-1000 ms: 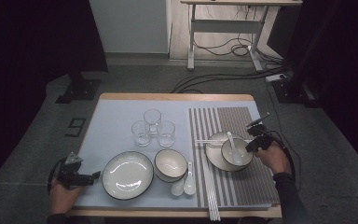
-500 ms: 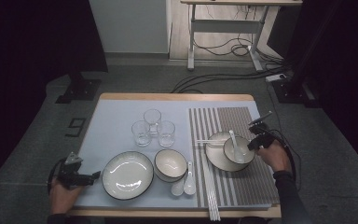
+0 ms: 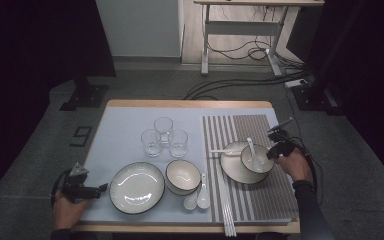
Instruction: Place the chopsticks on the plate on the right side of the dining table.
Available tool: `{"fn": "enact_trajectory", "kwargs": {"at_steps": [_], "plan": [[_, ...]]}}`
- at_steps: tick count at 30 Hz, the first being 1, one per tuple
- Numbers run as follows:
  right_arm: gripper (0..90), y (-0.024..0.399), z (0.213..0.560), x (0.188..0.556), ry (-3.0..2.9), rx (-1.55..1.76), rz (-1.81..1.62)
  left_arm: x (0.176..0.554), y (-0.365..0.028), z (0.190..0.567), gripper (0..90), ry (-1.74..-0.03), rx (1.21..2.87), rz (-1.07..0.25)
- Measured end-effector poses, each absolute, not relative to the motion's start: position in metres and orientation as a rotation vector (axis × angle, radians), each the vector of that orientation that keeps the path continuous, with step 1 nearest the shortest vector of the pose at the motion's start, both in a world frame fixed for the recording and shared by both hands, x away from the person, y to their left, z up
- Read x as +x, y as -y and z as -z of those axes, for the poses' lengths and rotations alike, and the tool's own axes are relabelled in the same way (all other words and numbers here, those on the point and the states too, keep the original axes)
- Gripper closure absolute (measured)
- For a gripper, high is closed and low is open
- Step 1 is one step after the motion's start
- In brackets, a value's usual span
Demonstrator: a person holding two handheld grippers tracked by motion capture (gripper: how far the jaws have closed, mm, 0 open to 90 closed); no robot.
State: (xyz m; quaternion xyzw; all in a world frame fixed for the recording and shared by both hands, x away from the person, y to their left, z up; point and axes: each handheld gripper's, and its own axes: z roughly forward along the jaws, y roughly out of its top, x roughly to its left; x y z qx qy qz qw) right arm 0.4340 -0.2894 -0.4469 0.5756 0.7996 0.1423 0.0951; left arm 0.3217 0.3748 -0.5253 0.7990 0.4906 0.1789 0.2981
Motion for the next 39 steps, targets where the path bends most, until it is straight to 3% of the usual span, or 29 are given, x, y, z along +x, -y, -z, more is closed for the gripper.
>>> {"fn": "enact_trajectory", "kwargs": {"at_steps": [39], "plan": [[83.7,0.281,0.447,0.446,-2.365,1.728,-0.482,0.322,-0.375,0.525,0.8,-1.304,2.123,-0.474]]}}
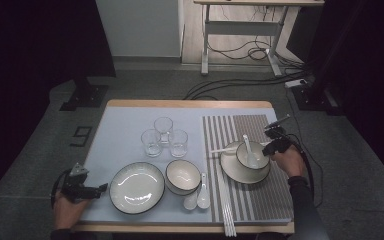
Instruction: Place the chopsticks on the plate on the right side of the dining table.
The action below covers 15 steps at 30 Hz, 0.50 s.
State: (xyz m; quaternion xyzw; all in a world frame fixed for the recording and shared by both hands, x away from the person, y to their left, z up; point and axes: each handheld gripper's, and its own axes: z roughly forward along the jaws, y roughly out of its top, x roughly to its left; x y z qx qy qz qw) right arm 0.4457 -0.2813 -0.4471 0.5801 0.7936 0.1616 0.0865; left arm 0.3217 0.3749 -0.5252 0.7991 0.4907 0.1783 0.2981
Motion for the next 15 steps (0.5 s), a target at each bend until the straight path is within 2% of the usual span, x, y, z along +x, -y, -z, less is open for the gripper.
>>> {"fn": "enact_trajectory", "kwargs": {"at_steps": [15], "plan": [[84.0,0.27,0.447,0.447,-2.39,1.71,-0.499,0.322,-0.375,0.525,0.8,-1.304,2.123,-0.474]]}}
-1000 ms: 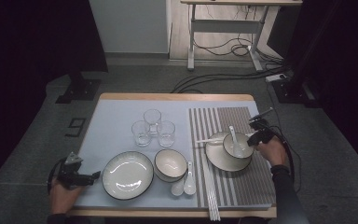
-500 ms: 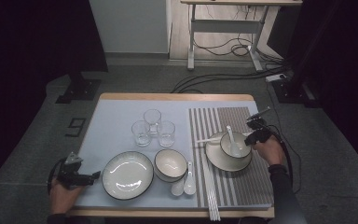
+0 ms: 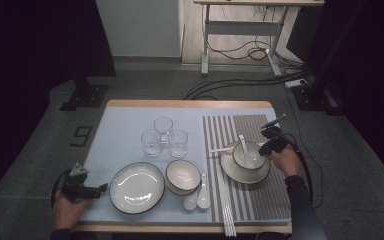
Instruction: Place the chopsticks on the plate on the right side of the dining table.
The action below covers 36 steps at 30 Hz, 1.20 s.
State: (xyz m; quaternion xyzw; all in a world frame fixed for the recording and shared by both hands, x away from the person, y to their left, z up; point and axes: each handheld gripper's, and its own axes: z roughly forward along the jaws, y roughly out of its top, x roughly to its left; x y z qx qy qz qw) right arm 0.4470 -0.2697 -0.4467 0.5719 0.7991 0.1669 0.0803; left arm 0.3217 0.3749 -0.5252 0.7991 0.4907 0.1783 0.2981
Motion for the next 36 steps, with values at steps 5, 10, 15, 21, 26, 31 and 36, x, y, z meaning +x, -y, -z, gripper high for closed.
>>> {"fn": "enact_trajectory", "kwargs": {"at_steps": [5,10,15,21,26,31,36], "plan": [[84.0,0.263,0.446,0.449,-2.403,1.7,-0.493,0.322,-0.375,0.525,0.8,-1.304,2.123,-0.474],[84.0,0.259,0.446,0.45,-2.412,1.684,-0.49,0.322,-0.375,0.525,0.8,-1.304,2.123,-0.475],[84.0,0.255,0.445,0.451,-2.415,1.679,-0.493,0.322,-0.375,0.525,0.8,-1.304,2.123,-0.474],[84.0,0.252,0.446,0.452,-2.416,1.68,-0.499,0.322,-0.375,0.525,0.8,-1.304,2.123,-0.473],[84.0,0.251,0.446,0.453,-2.415,1.681,-0.496,0.322,-0.375,0.525,0.8,-1.303,2.123,-0.474],[83.9,0.25,0.445,0.454,-2.419,1.682,-0.496,0.322,-0.375,0.525,0.8,-1.304,2.123,-0.474],[84.0,0.25,0.445,0.455,-2.421,1.676,-0.488,0.322,-0.375,0.525,0.8,-1.304,2.123,-0.473]]}}
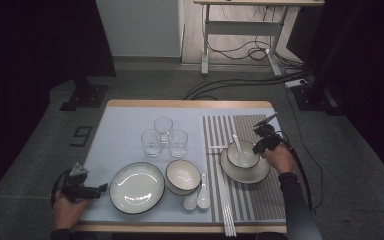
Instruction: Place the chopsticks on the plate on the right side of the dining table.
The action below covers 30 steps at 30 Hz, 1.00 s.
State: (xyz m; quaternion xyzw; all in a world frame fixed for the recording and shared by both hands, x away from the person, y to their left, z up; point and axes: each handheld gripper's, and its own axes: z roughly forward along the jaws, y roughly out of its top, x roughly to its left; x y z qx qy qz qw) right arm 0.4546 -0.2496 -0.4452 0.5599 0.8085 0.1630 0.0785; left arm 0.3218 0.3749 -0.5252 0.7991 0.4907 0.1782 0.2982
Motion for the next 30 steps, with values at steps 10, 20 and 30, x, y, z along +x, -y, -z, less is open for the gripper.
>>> {"fn": "enact_trajectory", "kwargs": {"at_steps": [10,20,30], "plan": [[84.2,0.256,0.445,0.454,-2.409,1.697,-0.481,0.322,-0.375,0.525,0.8,-1.304,2.123,-0.474],[84.2,0.259,0.445,0.454,-2.402,1.704,-0.485,0.322,-0.375,0.525,0.8,-1.304,2.123,-0.474],[84.1,0.264,0.445,0.452,-2.396,1.713,-0.475,0.322,-0.375,0.525,0.8,-1.304,2.123,-0.474]]}}
